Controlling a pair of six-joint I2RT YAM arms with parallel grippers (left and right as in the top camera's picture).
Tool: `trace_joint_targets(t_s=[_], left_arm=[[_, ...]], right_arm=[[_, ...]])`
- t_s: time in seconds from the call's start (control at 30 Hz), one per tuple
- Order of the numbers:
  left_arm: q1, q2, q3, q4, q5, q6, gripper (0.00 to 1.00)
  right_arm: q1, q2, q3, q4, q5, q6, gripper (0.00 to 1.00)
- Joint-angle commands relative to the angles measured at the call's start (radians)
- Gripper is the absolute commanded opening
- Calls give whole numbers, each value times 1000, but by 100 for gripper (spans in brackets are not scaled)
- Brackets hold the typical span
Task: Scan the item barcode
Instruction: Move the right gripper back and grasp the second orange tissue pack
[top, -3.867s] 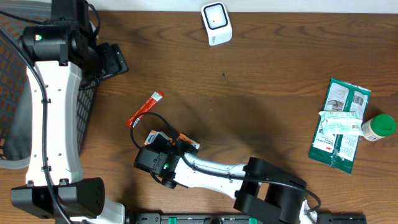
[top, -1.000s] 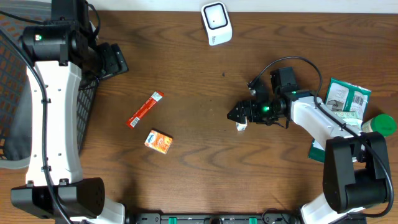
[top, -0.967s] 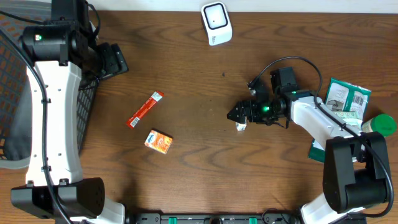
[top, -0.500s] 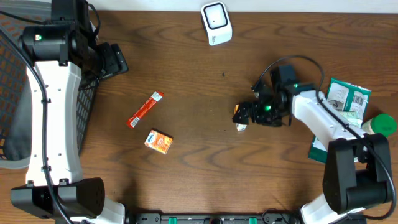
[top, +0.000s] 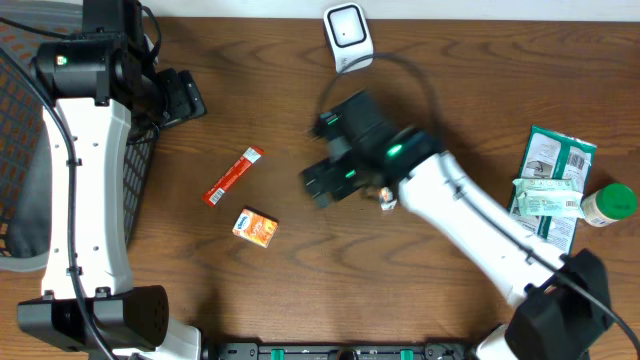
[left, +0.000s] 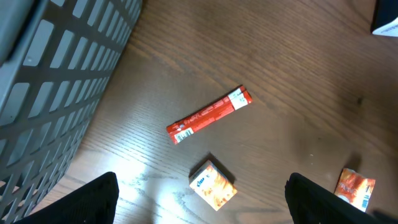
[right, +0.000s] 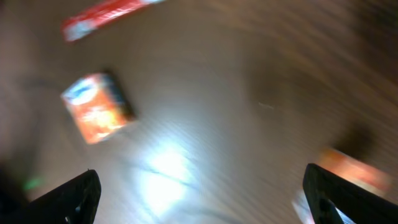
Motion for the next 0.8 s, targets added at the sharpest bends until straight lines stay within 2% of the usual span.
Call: trace_joint_targets(t_s=[0.0,0.07,0.1,0.13,0.27,0.33,0.53,0.63,0.77], left_arm=[[3,-9,-3,-3,5,13,86],[3,-9,-3,-3,5,13,86],[3,-9,-3,-3,5,13,86],[3,-9,-3,-3,5,13,86],[3,-9,-3,-3,5,13,86],[3,-9,-3,-3,5,13,86],[3,-9,-3,-3,5,13,86],[3,-9,-3,-3,5,13,86],[3,-9,-3,-3,5,13,86]], right_arm=[[143,22,4,56,21,-7,95],[221,42,4,98,70,-7,66],[258,55,4,115,121,-7,56],[290,69,4,129,181,-7,51],[405,156,4,183,455,-8,51],[429,200,5,211,471,-24,51],[383,249,5,230,237,-51,55],[322,242,7,233,153,-51,55],[208,247,7,238,-52,-52,52]])
